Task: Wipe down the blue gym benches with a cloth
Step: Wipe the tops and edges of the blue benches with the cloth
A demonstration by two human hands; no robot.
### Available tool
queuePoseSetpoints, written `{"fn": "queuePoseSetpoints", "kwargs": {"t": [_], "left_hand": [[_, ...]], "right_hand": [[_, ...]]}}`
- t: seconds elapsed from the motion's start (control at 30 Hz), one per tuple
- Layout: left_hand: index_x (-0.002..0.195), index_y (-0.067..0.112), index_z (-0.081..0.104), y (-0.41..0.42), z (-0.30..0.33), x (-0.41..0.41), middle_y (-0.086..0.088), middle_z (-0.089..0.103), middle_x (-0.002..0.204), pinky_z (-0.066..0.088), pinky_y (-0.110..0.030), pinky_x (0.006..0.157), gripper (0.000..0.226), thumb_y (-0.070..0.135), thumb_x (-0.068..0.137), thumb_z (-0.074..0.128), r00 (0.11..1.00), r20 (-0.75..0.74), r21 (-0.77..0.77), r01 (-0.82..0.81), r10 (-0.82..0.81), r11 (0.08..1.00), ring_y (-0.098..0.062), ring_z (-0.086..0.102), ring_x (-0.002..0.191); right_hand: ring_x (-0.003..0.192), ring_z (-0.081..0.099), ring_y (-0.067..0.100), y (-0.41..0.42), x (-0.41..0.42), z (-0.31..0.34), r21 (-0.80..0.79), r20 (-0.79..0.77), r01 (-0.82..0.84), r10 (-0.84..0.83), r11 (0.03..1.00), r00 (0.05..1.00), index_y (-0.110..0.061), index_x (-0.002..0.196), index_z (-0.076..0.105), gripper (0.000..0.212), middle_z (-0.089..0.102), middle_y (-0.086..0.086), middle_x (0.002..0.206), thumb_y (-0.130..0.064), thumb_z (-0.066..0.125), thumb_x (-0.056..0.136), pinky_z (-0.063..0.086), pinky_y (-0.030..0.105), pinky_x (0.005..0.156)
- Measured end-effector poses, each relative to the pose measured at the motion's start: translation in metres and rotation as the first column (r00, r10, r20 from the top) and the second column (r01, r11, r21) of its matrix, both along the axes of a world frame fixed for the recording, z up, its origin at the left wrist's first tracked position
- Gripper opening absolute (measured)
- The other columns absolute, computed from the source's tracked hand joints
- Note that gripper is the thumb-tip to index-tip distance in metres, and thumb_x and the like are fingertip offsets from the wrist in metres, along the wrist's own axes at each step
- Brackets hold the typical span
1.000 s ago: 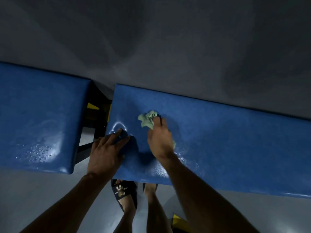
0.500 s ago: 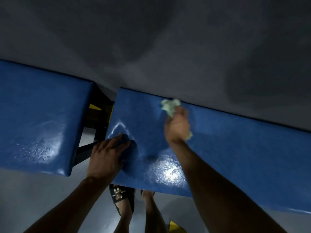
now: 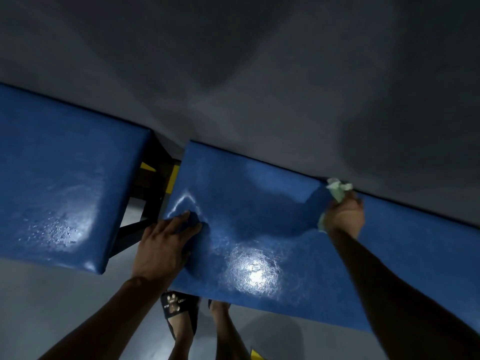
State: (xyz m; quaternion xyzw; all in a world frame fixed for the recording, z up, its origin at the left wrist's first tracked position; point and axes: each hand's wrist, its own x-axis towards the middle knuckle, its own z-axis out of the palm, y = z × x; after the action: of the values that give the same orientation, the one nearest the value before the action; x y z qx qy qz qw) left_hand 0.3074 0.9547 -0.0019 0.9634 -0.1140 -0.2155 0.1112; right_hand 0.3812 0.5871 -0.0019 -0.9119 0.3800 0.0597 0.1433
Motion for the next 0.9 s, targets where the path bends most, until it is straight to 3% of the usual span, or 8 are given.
{"fn": "queuePoseSetpoints", "kwargs": {"t": [0.13, 0.27, 0.37, 0.5, 0.67, 0.73, 0.83, 0.9], "left_hand": [[0.124, 0.033, 0.064, 0.001, -0.001, 0.000, 0.000, 0.062, 0.132, 0.053, -0.047, 0.082, 0.080, 0.030, 0.050, 0.094, 1.000, -0.007, 0.018, -0.006, 0.006, 1.000, -0.032, 0.066, 0.103], [0.122, 0.034, 0.066, -0.003, 0.000, 0.000, 0.001, 0.063, 0.132, 0.053, -0.047, 0.082, 0.079, 0.027, 0.048, 0.093, 0.999, -0.036, 0.023, -0.025, 0.026, 0.999, -0.033, 0.066, 0.103], [0.120, 0.035, 0.066, -0.004, 0.002, 0.001, 0.001, 0.063, 0.132, 0.052, -0.047, 0.083, 0.076, 0.025, 0.050, 0.092, 0.998, -0.039, 0.024, -0.043, 0.044, 0.999, -0.033, 0.066, 0.103], [0.116, 0.034, 0.070, -0.006, 0.005, 0.001, 0.000, 0.066, 0.126, 0.054, -0.044, 0.080, 0.077, 0.026, 0.043, 0.095, 0.999, -0.017, 0.029, -0.037, 0.037, 0.999, -0.029, 0.068, 0.098], [0.114, 0.035, 0.070, -0.005, 0.004, 0.001, 0.001, 0.065, 0.128, 0.054, -0.043, 0.079, 0.077, 0.031, 0.042, 0.095, 0.999, -0.023, 0.030, -0.045, 0.045, 0.999, -0.027, 0.068, 0.101], [0.113, 0.036, 0.070, -0.006, 0.005, 0.001, 0.001, 0.066, 0.127, 0.055, -0.042, 0.078, 0.076, 0.032, 0.041, 0.095, 0.999, -0.025, 0.019, -0.045, 0.046, 0.999, -0.026, 0.069, 0.100], [0.109, 0.035, 0.072, -0.009, 0.008, 0.003, 0.001, 0.068, 0.123, 0.056, -0.042, 0.075, 0.076, 0.030, 0.037, 0.096, 0.999, -0.016, 0.028, -0.050, 0.051, 0.998, -0.025, 0.071, 0.096], [0.110, 0.035, 0.072, -0.009, 0.008, 0.002, 0.001, 0.067, 0.124, 0.056, -0.043, 0.075, 0.078, 0.027, 0.036, 0.096, 0.998, -0.019, 0.020, -0.057, 0.058, 0.998, -0.026, 0.070, 0.096]], "right_hand": [[0.092, 0.060, 0.041, 0.126, 0.018, -0.016, 0.116, 0.151, -0.280, 0.262, 0.953, 0.953, -0.011, 0.135, 0.051, 0.046, 0.056, 0.019, 0.116, -0.018, 0.052, 0.089, 0.047, 0.043, 0.078], [0.091, 0.060, 0.040, 0.146, 0.021, -0.007, 0.195, 0.092, -0.683, 0.680, 0.704, 0.728, -0.019, 0.136, 0.048, 0.047, 0.051, 0.013, 0.123, -0.012, 0.050, 0.090, 0.052, 0.044, 0.079], [0.090, 0.061, 0.040, 0.071, 0.019, -0.001, 0.174, -0.012, -0.704, 0.717, 0.688, 0.697, -0.021, 0.131, 0.053, 0.044, 0.050, 0.013, 0.121, -0.012, 0.050, 0.088, 0.051, 0.046, 0.085], [0.101, 0.057, 0.043, -0.031, -0.001, 0.006, 0.045, -0.009, -0.468, 0.469, 0.882, 0.883, -0.003, 0.111, 0.063, 0.049, 0.062, 0.026, 0.108, -0.027, 0.040, 0.075, 0.047, 0.040, 0.086], [0.094, 0.060, 0.044, 0.031, 0.002, 0.000, 0.080, 0.039, -0.097, 0.094, 0.992, 0.995, 0.000, 0.117, 0.062, 0.041, 0.061, 0.028, 0.105, -0.017, 0.055, 0.080, 0.048, 0.043, 0.080], [0.086, 0.061, 0.044, 0.090, 0.009, -0.003, 0.123, 0.132, -0.145, 0.129, 0.982, 0.983, 0.000, 0.125, 0.058, 0.045, 0.058, 0.027, 0.107, -0.011, 0.059, 0.081, 0.049, 0.042, 0.072], [0.082, 0.059, 0.037, 0.147, 0.016, -0.004, 0.165, 0.066, -0.418, 0.413, 0.893, 0.908, -0.008, 0.138, 0.045, 0.056, 0.051, 0.018, 0.117, -0.011, 0.057, 0.084, 0.050, 0.042, 0.070], [0.078, 0.059, 0.030, 0.142, 0.020, -0.001, 0.168, 0.065, -0.561, 0.559, 0.811, 0.827, -0.014, 0.131, 0.050, 0.041, 0.054, 0.014, 0.109, -0.020, 0.052, 0.091, 0.051, 0.039, 0.068]]}}
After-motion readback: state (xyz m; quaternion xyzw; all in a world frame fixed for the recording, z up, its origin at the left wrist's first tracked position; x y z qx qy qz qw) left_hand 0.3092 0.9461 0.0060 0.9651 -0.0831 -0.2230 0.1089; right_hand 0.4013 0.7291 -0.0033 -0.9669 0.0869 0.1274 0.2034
